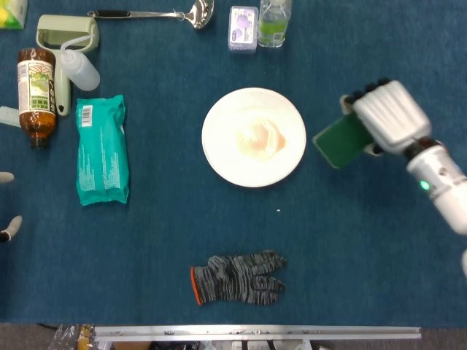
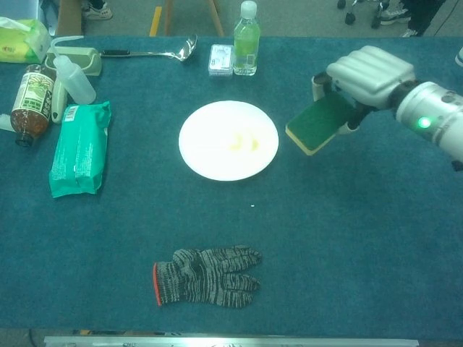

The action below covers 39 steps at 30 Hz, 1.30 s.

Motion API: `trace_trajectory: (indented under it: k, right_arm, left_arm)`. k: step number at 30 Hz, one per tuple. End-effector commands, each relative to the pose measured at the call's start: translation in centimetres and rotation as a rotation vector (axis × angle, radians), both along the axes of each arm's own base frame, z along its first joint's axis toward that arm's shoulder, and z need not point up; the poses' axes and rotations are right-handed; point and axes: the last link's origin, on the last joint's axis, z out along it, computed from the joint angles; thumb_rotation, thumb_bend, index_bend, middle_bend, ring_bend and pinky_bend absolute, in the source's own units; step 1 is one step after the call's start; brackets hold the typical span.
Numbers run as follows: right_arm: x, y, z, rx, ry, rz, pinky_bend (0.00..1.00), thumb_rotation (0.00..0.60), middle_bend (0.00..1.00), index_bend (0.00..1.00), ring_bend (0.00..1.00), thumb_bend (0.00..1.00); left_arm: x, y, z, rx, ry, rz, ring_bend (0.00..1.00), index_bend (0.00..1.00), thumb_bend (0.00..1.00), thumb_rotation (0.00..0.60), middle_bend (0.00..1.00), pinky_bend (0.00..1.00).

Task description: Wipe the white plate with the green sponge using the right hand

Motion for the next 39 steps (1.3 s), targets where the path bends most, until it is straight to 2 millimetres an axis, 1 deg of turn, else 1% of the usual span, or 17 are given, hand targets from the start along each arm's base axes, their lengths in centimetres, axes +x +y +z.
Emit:
trace_trajectory:
  k: [1, 8, 15, 18, 21, 22, 23, 25, 27, 28, 29, 30, 32, 36, 39]
  right_arm:
    - [-1.5, 1.8, 0.8, -0.001, -0.001, -0.027, 0.38, 0.600, 0.51, 0.47, 0.40, 0.10]
    - [-4.4, 4.3, 1.4, 0.007, -0.013, -0.106, 0.38, 0.600, 0.51, 0.47, 0.40, 0.10]
    - [-7.0, 5.1, 0.6, 0.028, -0.016, -0.169, 0.38, 0.600, 0.51, 0.47, 0.40, 0.10]
    - [-7.7, 5.4, 0.2, 0.040, -0.010, -0.186, 0.38, 0.600, 0.51, 0.47, 0.40, 0.10]
    - [-8.1, 5.6, 0.0, 0.064, -0.011, -0.197, 0.38, 0.600, 0.47, 0.47, 0.38, 0.07]
    - [-8.2, 5.6, -0.1, 0.075, -0.011, -0.201, 0.38, 0.600, 0.44, 0.45, 0.36, 0.04]
    - [-8.2, 5.6, -0.1, 0.090, -0.013, -0.208, 0.38, 0.600, 0.40, 0.41, 0.33, 0.01]
    - [-8.3, 5.6, -0.1, 0.111, -0.017, -0.219, 0.38, 0.600, 0.33, 0.30, 0.28, 0.00]
    - [-8.3, 5.7, -0.1, 0.140, -0.020, -0.238, 0.38, 0.600, 0.21, 0.16, 0.23, 0.00]
    - [-8.3, 5.7, -0.1, 0.156, -0.024, -0.251, 0.38, 0.600, 0.17, 0.10, 0.21, 0.00]
    - [-8.2, 5.7, 0.0, 0.167, -0.028, -0.259, 0.38, 0.600, 0.09, 0.04, 0.18, 0.00]
    - [-8.1, 5.8, 0.0, 0.177, -0.032, -0.265, 0.38, 0.600, 0.04, 0.01, 0.16, 0.00]
    - [-7.9, 5.9, 0.2, 0.193, -0.047, -0.282, 0.38, 0.600, 0.00, 0.00, 0.14, 0.00]
    - [-7.2, 6.0, 1.0, 0.177, -0.085, -0.278, 0.38, 0.600, 0.00, 0.00, 0.12, 0.00]
    - [-6.8, 6.0, 2.2, 0.114, -0.122, -0.250, 0.38, 0.600, 0.00, 0.00, 0.12, 0.00]
  left_arm:
    - [0.3, 0.2, 0.0, -0.003, 0.005, -0.009, 0.00, 0.30, 0.21, 0.600, 0.14, 0.21]
    - [1.1, 0.5, 0.2, 0.007, 0.011, -0.036, 0.01, 0.30, 0.21, 0.600, 0.14, 0.21]
    - [1.4, 0.6, 0.1, 0.001, 0.016, -0.036, 0.01, 0.30, 0.21, 0.600, 0.14, 0.21]
    - [1.3, 0.5, 0.2, 0.001, 0.017, -0.033, 0.01, 0.30, 0.21, 0.600, 0.14, 0.21]
    - [1.3, 0.5, 0.2, 0.002, 0.017, -0.032, 0.01, 0.30, 0.21, 0.600, 0.14, 0.21]
    - [1.3, 0.5, 0.2, 0.003, 0.017, -0.032, 0.01, 0.30, 0.21, 0.600, 0.14, 0.21]
    - [1.3, 0.5, 0.2, 0.003, 0.016, -0.034, 0.01, 0.30, 0.21, 0.600, 0.14, 0.21]
    - [1.4, 0.5, 0.3, 0.005, 0.013, -0.040, 0.01, 0.30, 0.21, 0.600, 0.14, 0.21]
    - [1.4, 0.4, 0.3, 0.006, 0.013, -0.042, 0.01, 0.30, 0.21, 0.600, 0.14, 0.21]
    - [1.3, 0.4, 0.3, 0.006, 0.013, -0.041, 0.01, 0.30, 0.21, 0.600, 0.14, 0.21]
    - [1.3, 0.4, 0.3, 0.006, 0.012, -0.041, 0.01, 0.30, 0.21, 0.600, 0.14, 0.21]
    - [1.3, 0.4, 0.3, 0.007, 0.013, -0.040, 0.01, 0.30, 0.21, 0.600, 0.15, 0.21]
    - [1.3, 0.5, 0.3, 0.007, 0.012, -0.040, 0.01, 0.30, 0.21, 0.600, 0.15, 0.21]
    - [1.5, 0.5, 0.3, 0.011, 0.008, -0.053, 0.01, 0.30, 0.21, 0.600, 0.14, 0.21]
    - [2.0, 0.7, 0.6, 0.032, -0.002, -0.090, 0.01, 0.30, 0.21, 0.600, 0.14, 0.22]
